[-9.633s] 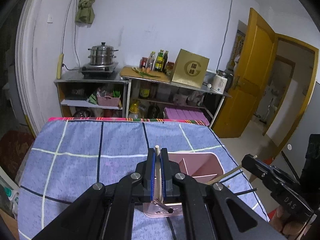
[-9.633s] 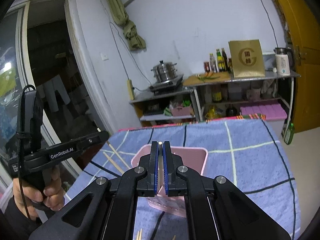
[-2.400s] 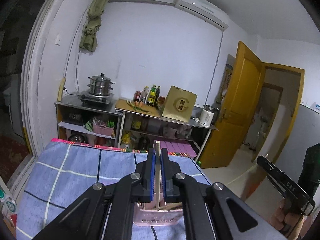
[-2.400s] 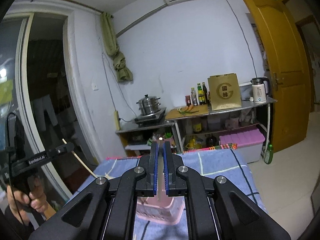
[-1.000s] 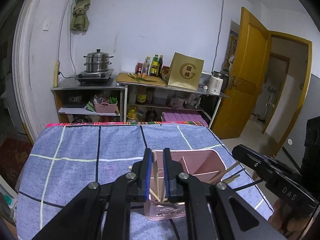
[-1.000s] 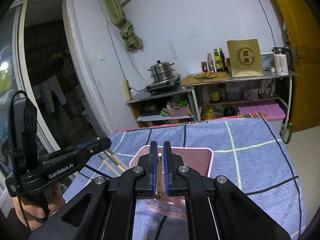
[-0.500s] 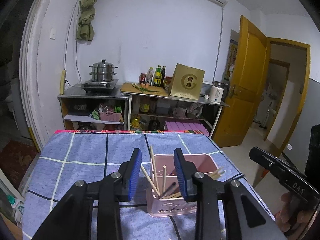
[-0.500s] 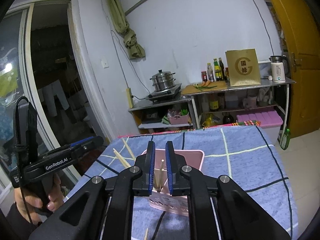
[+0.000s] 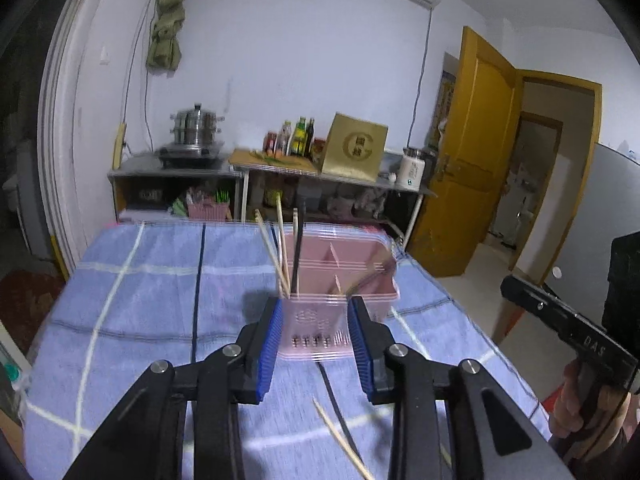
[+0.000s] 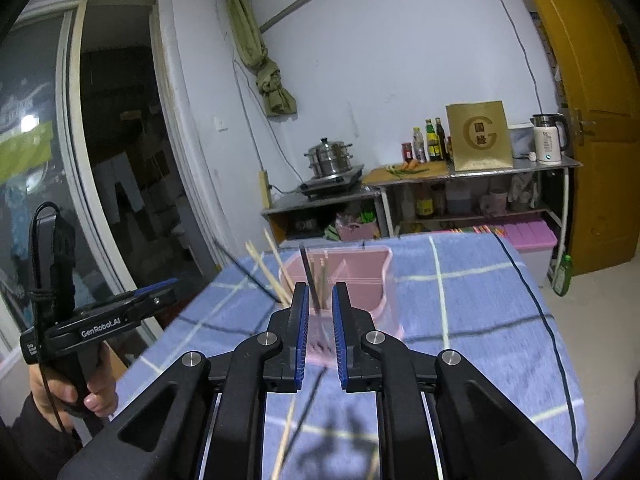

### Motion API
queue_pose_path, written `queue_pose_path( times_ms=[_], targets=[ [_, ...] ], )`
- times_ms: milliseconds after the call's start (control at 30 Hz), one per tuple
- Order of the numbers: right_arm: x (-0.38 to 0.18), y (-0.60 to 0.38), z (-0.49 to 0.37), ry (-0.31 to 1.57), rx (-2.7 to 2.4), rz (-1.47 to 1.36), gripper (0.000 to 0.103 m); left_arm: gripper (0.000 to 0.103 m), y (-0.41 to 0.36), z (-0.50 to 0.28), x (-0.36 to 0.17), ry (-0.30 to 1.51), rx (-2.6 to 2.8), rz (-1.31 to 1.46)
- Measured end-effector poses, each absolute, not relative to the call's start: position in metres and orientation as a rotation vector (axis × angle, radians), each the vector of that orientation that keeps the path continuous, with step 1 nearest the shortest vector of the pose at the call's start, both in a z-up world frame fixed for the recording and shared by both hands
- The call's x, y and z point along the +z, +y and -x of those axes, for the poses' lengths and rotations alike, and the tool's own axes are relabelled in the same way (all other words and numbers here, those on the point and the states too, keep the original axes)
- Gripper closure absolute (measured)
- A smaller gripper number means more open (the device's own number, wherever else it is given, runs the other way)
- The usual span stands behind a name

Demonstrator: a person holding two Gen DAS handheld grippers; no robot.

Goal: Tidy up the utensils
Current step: 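Withdraw both open tools up from the pink basket, then move both open tools back over the remaining wooden chopsticks on the cloth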

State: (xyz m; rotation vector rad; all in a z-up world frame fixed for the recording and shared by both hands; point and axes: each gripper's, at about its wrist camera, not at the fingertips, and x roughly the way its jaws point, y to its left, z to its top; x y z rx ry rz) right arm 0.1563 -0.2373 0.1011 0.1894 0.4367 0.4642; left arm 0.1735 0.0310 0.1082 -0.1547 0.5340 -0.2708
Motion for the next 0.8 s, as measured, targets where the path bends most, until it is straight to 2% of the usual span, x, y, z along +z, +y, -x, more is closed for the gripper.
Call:
queue_pose_path(
  times_ms=[367, 800],
  targets=[
    [0.043, -0.236, -0.126, 0.578, 0.445, -0.1, 0.091, 0.07, 0.031, -0.15, 0.031, 0.741, -0.282, 0.255],
    [-0.004, -0.233, -0.153, 0.759, 0.392, -0.058, 0.091, 0.07, 0.01, -0.183, -0.011, 0.907, -0.249, 0.236]
  ],
)
